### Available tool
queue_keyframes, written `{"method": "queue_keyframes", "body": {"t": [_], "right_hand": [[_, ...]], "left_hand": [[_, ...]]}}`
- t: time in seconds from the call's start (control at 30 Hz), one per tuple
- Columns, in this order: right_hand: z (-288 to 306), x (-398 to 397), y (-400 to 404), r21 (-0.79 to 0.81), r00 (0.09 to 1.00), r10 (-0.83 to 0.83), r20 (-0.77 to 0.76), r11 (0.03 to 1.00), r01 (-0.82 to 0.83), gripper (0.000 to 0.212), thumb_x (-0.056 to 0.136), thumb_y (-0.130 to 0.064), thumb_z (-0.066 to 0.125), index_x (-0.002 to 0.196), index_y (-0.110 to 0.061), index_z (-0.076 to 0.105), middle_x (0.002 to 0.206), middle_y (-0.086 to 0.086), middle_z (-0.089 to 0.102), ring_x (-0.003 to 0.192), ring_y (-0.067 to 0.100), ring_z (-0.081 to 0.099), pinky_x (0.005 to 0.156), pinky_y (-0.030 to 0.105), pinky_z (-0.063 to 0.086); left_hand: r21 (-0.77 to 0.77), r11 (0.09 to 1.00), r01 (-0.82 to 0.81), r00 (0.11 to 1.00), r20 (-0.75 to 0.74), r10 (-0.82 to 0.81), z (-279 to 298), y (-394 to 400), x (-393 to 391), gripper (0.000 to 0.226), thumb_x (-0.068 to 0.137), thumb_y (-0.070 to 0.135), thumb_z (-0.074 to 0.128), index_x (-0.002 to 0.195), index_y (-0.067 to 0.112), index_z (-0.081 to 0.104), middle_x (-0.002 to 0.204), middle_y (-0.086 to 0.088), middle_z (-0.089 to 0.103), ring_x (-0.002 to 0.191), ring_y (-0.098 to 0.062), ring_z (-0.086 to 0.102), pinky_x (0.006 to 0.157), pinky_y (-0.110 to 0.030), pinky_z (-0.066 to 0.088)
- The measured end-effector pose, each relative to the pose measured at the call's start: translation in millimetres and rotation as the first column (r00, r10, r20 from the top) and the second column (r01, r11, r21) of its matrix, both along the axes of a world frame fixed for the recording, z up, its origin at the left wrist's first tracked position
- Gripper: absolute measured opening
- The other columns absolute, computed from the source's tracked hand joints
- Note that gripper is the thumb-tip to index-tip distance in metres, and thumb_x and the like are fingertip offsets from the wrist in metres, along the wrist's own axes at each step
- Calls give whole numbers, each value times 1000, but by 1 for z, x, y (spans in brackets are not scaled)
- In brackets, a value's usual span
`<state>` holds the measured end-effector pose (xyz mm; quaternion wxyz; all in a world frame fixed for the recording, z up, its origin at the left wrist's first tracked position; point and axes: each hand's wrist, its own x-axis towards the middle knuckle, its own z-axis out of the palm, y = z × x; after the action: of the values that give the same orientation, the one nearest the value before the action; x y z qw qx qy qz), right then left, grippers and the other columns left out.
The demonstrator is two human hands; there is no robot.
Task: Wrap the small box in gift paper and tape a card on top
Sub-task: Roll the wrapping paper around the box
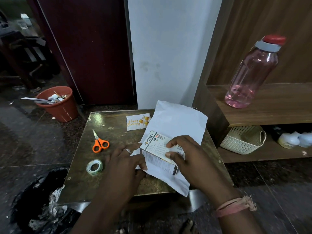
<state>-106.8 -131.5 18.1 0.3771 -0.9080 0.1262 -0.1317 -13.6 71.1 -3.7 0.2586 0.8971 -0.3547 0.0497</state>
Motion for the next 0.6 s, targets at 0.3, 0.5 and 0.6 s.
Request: {"method": "queue_keyframes", "body": {"t": [0.3, 0.5, 0.6], "right_hand": [[0, 2, 1, -42, 997, -68, 30, 997, 69, 18, 96, -15, 68, 103, -32, 64, 115, -14, 59, 109, 9, 55, 70, 2, 42], [-1, 2, 2, -67, 996, -86, 30, 994, 88, 18, 96, -16, 68, 103, -32, 64, 115, -15, 57, 111, 13, 53, 79, 12, 45], [-1, 3, 2, -97, 996, -89, 22, 991, 91, 19, 96, -15, 68, 102, -33, 64, 115, -16, 56, 112, 12, 52, 85, 22, 45]], "left_hand": [[-9, 1000, 3, 999, -36, -4, -2, 0, -1, 47, 51, 16, 101, 69, 36, 62, 104, -5, 72, 100, -38, 64, 78, -55, 53], [-33, 999, 10, 996, -85, -13, -2, 1, 0, 39, 64, 23, 94, 77, 37, 60, 140, 11, 62, 123, -29, 54, 94, -57, 45], [-54, 998, 27, 997, -72, -31, -2, 0, 1, 35, 69, 26, 91, 77, 38, 59, 144, 16, 57, 129, -24, 50, 99, -56, 44]]}}
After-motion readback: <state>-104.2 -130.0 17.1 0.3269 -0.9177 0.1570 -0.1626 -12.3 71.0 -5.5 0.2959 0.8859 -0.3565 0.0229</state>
